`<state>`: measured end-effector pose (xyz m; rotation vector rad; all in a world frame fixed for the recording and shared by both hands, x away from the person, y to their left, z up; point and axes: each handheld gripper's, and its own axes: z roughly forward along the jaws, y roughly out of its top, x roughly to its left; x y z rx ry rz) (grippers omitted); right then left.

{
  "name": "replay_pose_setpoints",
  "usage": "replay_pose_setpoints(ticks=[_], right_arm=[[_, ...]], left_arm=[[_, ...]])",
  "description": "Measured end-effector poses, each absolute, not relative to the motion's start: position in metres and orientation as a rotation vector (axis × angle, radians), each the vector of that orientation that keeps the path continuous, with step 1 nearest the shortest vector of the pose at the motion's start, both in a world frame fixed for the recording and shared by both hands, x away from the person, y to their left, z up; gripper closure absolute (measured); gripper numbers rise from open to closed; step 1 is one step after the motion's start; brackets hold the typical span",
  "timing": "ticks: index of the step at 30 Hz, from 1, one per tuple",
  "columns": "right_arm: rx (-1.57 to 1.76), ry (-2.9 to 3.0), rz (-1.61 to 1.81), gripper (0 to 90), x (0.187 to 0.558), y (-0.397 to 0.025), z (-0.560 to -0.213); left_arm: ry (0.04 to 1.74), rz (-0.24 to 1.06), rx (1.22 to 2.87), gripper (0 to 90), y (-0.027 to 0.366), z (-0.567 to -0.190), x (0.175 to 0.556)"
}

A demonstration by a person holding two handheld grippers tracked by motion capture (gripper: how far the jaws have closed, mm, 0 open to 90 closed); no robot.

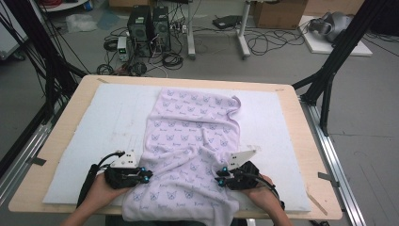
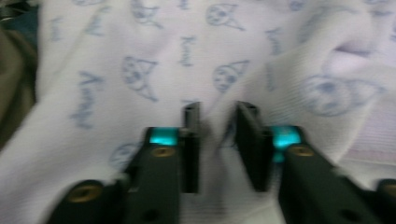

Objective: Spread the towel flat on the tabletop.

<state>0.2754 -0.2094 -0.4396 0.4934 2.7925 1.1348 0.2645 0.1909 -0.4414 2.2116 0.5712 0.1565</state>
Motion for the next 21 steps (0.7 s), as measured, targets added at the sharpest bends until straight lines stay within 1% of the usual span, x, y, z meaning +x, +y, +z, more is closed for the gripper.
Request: replay_pose_setpoints(ticks=[1,5,11,13,15,16,17,18,19,21], right_arm=[[0.476,2.794,1.142,82.8,0.274,-0.209,-0.44],[0.479,2.787,1.145,85.0,0.269,-0.212,-0.437],[0.436,2.774,1.211,85.0,0.245,-0.218,-0.424],[0.423,2.781,1.241,84.8,0.231,-0.222,-0.417],[0.386,2.802,1.275,81.7,0.217,-0.223,-0.409],[0.355,2.802,1.286,77.8,0.211,-0.224,-0.405],[0.351,2.788,1.302,74.0,0.207,-0.225,-0.401],[0.351,2.776,1.308,71.3,0.206,-0.225,-0.397],[0.359,2.76,1.293,67.4,0.208,-0.226,-0.393],[0.369,2.738,1.251,64.0,0.216,-0.225,-0.393]], left_arm=[[0.579,0.151,2.207,86.0,0.192,-0.441,0.263],[0.579,0.156,2.205,86.5,0.199,-0.437,0.251],[0.558,0.175,2.177,86.6,0.214,-0.426,0.219],[0.529,0.17,2.164,86.6,0.215,-0.422,0.205],[0.472,0.17,2.156,85.4,0.213,-0.417,0.194],[0.463,0.17,2.136,82.9,0.212,-0.415,0.191],[0.459,0.169,2.129,74.0,0.211,-0.413,0.191],[0.453,0.181,2.127,69.0,0.21,-0.411,0.194],[0.453,0.201,2.127,66.3,0.209,-0.411,0.197],[0.48,0.224,2.107,62.4,0.208,-0.411,0.209]])
